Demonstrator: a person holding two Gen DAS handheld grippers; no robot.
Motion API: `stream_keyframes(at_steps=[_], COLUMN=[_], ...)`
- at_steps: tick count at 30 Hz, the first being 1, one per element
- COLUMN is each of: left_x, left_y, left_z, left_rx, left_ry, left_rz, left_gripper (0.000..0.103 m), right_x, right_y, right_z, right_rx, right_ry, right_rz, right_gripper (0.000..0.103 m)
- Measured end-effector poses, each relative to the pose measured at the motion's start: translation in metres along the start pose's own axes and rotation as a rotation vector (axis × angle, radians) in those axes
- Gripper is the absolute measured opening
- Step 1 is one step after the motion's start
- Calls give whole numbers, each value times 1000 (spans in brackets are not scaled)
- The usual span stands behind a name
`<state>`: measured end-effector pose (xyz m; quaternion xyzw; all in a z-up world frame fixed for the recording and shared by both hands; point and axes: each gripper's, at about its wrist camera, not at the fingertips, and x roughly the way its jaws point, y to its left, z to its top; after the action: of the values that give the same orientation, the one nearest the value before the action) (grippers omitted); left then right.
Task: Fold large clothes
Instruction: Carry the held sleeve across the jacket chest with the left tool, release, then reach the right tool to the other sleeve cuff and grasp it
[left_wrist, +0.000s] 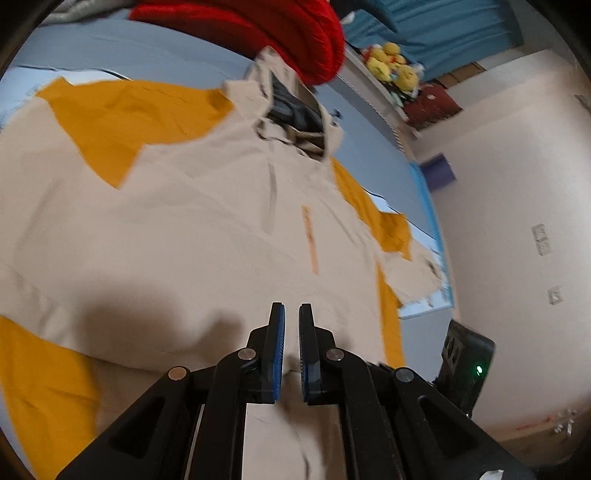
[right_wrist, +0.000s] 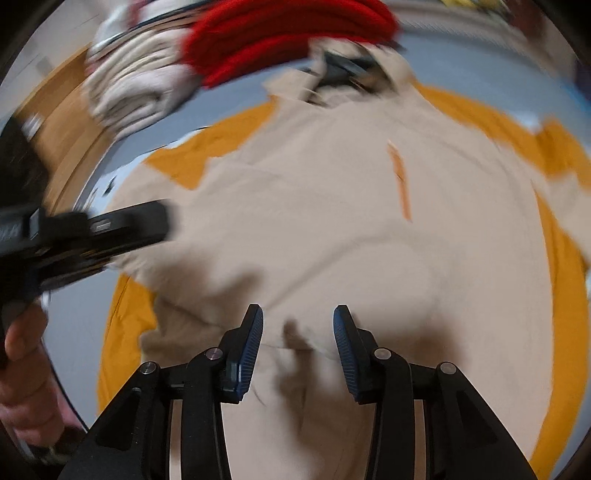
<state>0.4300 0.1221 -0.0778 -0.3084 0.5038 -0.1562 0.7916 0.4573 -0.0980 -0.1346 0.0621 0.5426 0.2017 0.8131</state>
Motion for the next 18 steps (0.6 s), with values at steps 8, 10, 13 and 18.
stream_keyframes(at_steps=[8,10,13,18], left_x=[-10,-13,-17,-22], left_y=[10,12,16,18], left_z=[8,10,11,13], left_rx=[11,5,-4,9], left_ry=[-64,-77,-93,-119], left_rz=[114,133,154,206], left_gripper=[4,4,4,4], right_x=[9,15,20,19], right_y=[-66,-78,-80,-66], right_z=[-4,-6,-9,-5], right_rx=[344,414,441,391], right_ry=[52,79,86,67], right_rz=[-55,-9,10,39], right_gripper=[41,41,41,22])
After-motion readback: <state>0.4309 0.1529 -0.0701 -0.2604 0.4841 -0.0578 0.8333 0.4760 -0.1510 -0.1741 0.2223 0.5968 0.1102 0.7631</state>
